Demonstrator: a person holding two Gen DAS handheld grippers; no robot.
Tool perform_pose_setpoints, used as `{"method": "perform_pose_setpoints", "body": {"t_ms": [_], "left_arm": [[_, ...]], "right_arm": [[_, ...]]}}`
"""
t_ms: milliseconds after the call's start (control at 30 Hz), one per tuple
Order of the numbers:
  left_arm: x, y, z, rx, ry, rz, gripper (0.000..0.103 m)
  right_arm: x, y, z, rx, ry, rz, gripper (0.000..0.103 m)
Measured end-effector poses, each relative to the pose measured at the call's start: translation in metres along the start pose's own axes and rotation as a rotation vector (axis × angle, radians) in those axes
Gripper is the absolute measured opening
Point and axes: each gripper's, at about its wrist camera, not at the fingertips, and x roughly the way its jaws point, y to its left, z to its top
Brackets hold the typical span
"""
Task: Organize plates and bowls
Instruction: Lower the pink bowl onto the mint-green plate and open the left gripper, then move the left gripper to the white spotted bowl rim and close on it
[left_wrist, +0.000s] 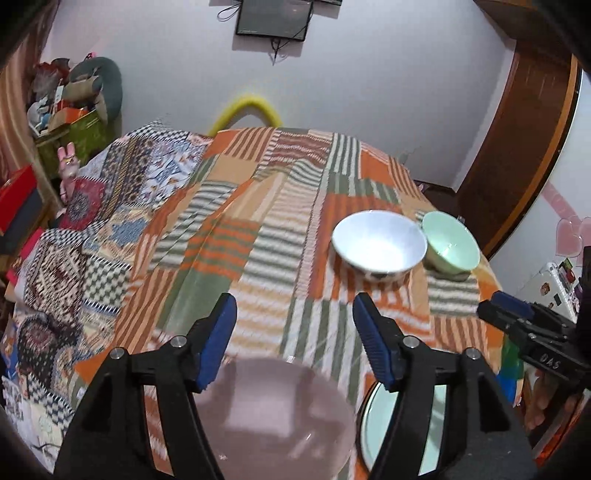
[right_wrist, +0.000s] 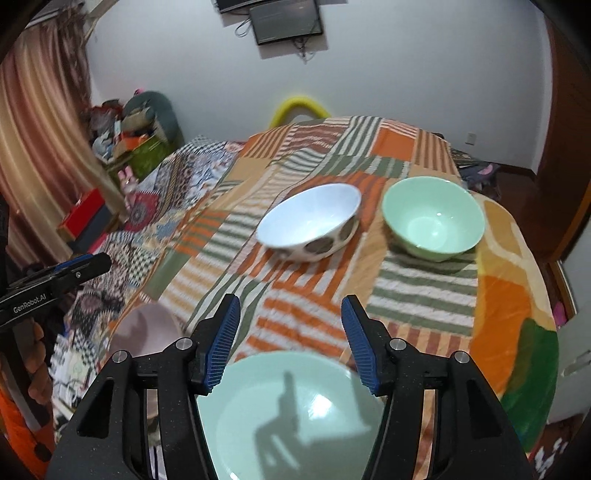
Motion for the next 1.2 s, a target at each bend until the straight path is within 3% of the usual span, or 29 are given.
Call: {"method": "perform_pose_setpoints", "body": {"t_ms": [133,667,800,833,1200], "left_arm": [[0.018,-0.012,0.009,0.018,0.006,-0.016,0.068],[0.089,-0.007,0.012,0.030,0.097,-0.012,0.068],[0.105,-0.010,0.021,0.031,0.107,-0.005,0.068],[0.108,-0.010,0.023,0.029,0.111,-0.007,0.068],[0.168,-0.025,0.038,0.028,0.205,-0.024,0.068]], "right_arm": [[0.017,-0.011,0.013,0.021,-0.011,-0.029,0.063],[0.118,-0.038,0.052,0.147,0.129,-0.012,0.063],[0.131,-0.040,0.050,0.144,0.165,-0.004,0.053],[0.134,-0.039,0.048,0.127,0.185,-0.002,0.047],[0.142,-0.032,0.045,-0.062,0.202,-0.009,0.030]]}}
